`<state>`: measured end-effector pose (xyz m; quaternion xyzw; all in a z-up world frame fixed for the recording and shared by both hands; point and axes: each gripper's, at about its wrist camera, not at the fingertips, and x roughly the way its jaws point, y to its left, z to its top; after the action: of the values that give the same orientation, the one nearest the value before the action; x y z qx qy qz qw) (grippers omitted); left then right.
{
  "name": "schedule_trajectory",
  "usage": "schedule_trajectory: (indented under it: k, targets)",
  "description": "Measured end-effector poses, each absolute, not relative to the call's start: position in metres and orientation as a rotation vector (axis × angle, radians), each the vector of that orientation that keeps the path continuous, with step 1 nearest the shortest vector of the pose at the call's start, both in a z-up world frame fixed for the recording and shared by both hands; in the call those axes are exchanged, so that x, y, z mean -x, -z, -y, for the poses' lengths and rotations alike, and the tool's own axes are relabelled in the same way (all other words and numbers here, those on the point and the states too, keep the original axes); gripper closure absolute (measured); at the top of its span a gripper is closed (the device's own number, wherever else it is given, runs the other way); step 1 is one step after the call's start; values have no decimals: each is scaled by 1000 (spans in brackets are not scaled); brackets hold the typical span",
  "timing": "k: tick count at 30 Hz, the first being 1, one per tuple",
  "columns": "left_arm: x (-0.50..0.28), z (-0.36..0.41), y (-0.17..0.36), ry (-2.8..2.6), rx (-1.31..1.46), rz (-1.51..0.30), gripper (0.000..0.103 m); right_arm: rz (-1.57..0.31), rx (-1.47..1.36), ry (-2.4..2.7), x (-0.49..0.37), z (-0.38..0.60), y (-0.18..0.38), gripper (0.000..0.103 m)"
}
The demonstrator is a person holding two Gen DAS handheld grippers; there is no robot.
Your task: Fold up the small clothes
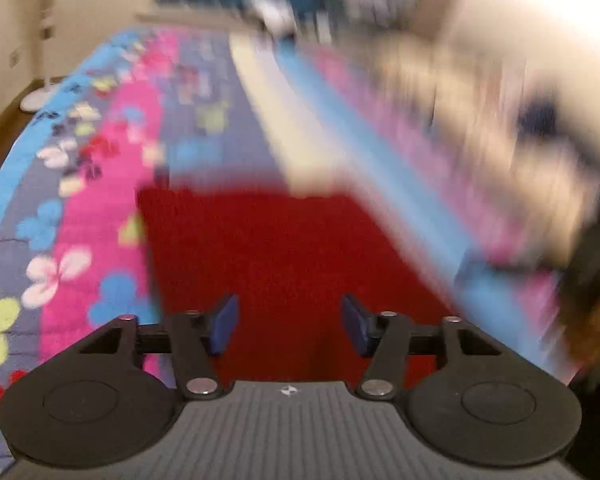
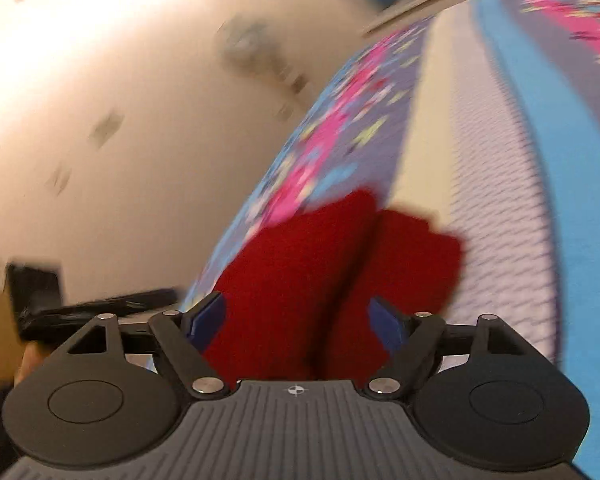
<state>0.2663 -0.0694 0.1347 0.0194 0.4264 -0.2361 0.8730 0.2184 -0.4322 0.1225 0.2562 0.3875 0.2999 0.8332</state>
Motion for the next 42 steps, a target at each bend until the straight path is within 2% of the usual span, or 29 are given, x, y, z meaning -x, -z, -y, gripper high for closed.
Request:
schedule_trajectory:
  k: [2, 3, 7, 9, 11, 13, 16, 17, 19, 20, 21, 23, 24, 25, 27, 28, 34, 38, 42]
  targets:
    - [-254, 86, -131, 475, -152, -849, 44, -904, -380, -668, -217, 407, -114, 48]
    - [-250, 84, -139, 484, -134, -840, 44, -948, -299, -690, -215, 396, -108, 82]
    - [-223, 52, -153, 503, -45, -819, 46, -938, -226, -715, -204, 396, -112, 86]
    - [-223, 56, -129, 495, -137, -942, 47, -935, -305, -700, -208, 411, -115, 86]
    - [-217, 70, -117, 490, -255, -936, 45, -991, -283, -681, -214, 408, -102, 86]
    - [-211, 69, -129, 481, -212, -909, 47, -1046, -138, -659, -211, 391, -89, 84]
    - [-202, 61, -128, 473, -122, -928, 47, -1004, -305, -652, -211, 406, -103, 80]
    - [-203, 67, -117, 445, -186, -966, 43, -1011, -292, -635, -209, 407, -102, 78]
    - [-197, 73, -120, 422, -222, -953, 42, -1042, -131, -583, -197, 401, -97, 56]
    - [-192, 72, -130, 390, -199, -930, 41, -1024, -96, -560, -191, 402, -102, 56]
    - [-185, 70, -139, 359, -167, -894, 37, -988, -97, -532, -185, 404, -112, 55]
    - [-163, 65, -160, 307, -88, -804, 10, -867, -130, -449, -167, 416, -137, 51]
    - [-156, 66, -167, 289, -72, -776, 8, -805, -142, -396, -156, 421, -150, 43]
    - [-148, 67, -174, 272, -69, -759, 7, -752, -152, -341, -145, 424, -162, 27]
    - [-135, 73, -183, 233, -84, -743, 6, -679, -165, -258, -122, 428, -178, 7]
    - [-131, 76, -186, 217, -84, -736, 0, -650, -167, -235, -111, 428, -185, 7]
    - [-85, 90, -204, 189, -52, -658, 0, -541, -139, -220, -54, 422, -207, 6]
    - [-67, 95, -193, 154, -25, -637, 0, -539, -181, -177, -27, 411, -199, 6]
    - [-70, 100, -176, 129, -6, -705, 1, -562, -137, -164, -23, 396, -193, 5]
